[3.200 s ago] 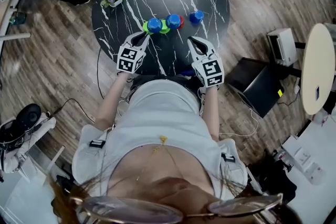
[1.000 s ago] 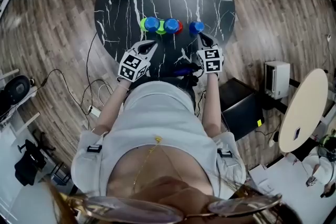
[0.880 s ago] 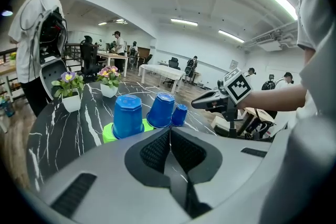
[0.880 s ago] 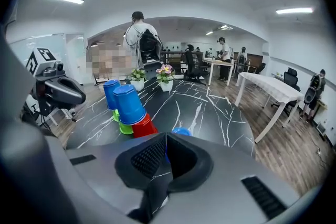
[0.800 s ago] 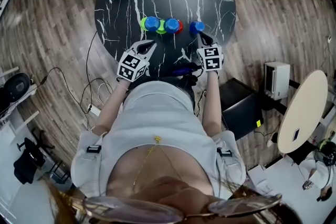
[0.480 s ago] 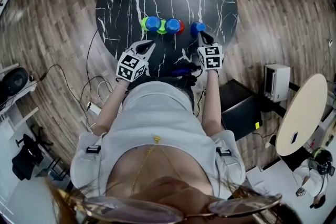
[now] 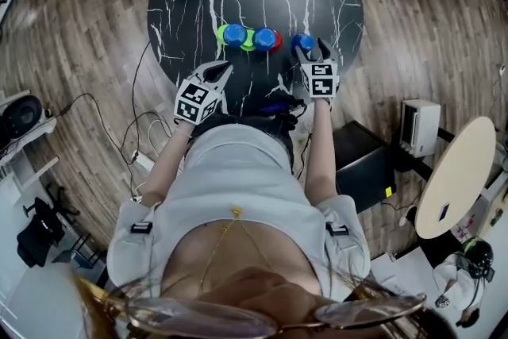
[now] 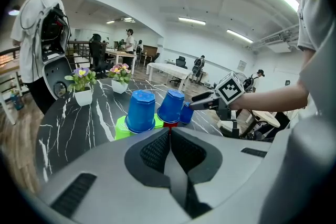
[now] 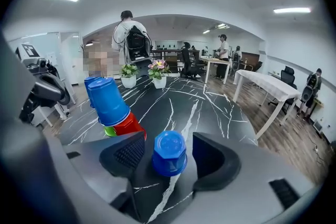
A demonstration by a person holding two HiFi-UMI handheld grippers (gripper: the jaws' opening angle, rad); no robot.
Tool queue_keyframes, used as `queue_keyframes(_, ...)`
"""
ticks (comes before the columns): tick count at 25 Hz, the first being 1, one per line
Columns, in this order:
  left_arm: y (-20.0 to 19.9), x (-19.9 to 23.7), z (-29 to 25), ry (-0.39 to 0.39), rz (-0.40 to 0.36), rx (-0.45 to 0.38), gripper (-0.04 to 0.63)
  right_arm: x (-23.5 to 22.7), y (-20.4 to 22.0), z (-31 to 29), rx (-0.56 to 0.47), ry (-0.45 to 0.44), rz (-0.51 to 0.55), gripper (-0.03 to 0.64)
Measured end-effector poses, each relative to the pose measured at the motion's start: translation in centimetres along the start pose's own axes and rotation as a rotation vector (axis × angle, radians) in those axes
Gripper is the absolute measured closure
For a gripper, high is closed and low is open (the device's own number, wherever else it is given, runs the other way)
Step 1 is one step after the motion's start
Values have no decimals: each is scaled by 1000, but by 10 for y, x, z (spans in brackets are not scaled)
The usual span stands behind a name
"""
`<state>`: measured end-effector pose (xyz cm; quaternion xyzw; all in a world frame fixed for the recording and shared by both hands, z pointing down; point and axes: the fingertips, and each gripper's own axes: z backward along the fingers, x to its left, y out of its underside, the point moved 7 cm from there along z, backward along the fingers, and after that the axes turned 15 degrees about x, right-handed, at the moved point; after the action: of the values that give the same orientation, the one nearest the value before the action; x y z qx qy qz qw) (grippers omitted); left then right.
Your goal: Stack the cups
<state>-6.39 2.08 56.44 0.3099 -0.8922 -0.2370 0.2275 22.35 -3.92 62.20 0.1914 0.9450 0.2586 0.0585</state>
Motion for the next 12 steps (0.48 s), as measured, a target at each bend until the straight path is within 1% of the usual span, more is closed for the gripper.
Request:
queue_keyframes(8, 5, 5, 5, -12, 34, -5, 565, -2, 9, -29, 73, -5, 15, 344)
queue_keyframes(12, 7, 5, 4, -11, 40, -4, 565, -2, 14, -37, 87, -1, 8, 344)
